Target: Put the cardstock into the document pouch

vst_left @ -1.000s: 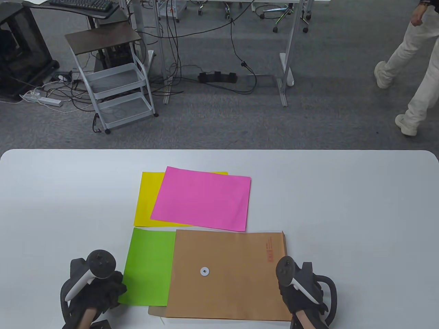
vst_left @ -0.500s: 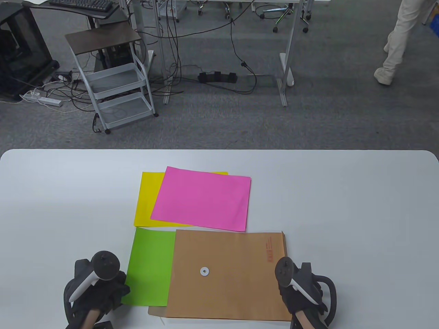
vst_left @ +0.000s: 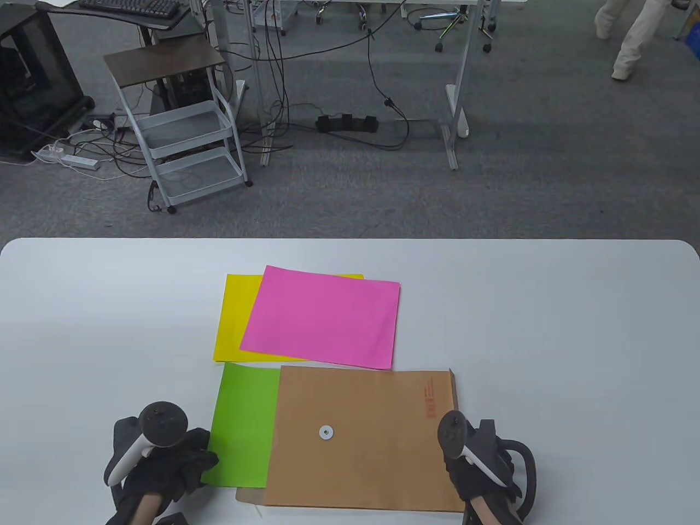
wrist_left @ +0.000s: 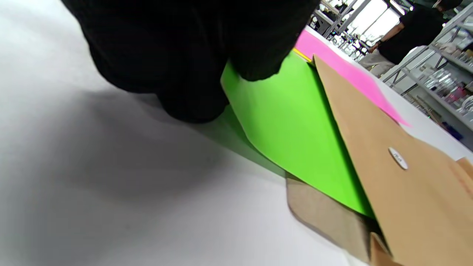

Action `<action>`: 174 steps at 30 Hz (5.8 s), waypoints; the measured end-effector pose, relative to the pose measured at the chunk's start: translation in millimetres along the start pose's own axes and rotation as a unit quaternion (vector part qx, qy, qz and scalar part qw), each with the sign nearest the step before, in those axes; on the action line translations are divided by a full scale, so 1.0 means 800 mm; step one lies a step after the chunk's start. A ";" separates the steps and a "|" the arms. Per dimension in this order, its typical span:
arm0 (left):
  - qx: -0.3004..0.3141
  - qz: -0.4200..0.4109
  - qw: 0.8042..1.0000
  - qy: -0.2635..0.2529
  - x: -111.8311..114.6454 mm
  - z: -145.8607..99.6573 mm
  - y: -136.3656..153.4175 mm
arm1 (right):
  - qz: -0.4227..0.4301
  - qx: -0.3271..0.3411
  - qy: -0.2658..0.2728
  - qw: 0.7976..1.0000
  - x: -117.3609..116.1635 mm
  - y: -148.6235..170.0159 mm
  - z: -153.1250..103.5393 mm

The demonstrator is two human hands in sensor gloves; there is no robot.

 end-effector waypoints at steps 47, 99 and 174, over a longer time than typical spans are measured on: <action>0.095 -0.116 0.988 0.043 0.024 -0.005 -0.032 | -0.009 0.001 0.010 1.000 0.001 -0.004 0.001; 0.075 -0.330 0.927 0.161 0.072 0.035 -0.032 | 0.019 -0.005 0.000 1.000 0.002 -0.001 0.005; -0.121 0.135 0.982 -0.050 -0.064 0.231 -0.161 | 0.042 0.004 -0.007 0.999 0.003 0.008 0.009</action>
Point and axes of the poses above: the tracker on the back of each hand, its own y axis roughly to the little-finger side, its own z axis roughly from the wrist to the fingertips, x = y × z, the point moved 2 cm from there along z, roughly from the wrist to the fingertips, and after that the axes turned 2 degrees about z, right-handed, at the moved point
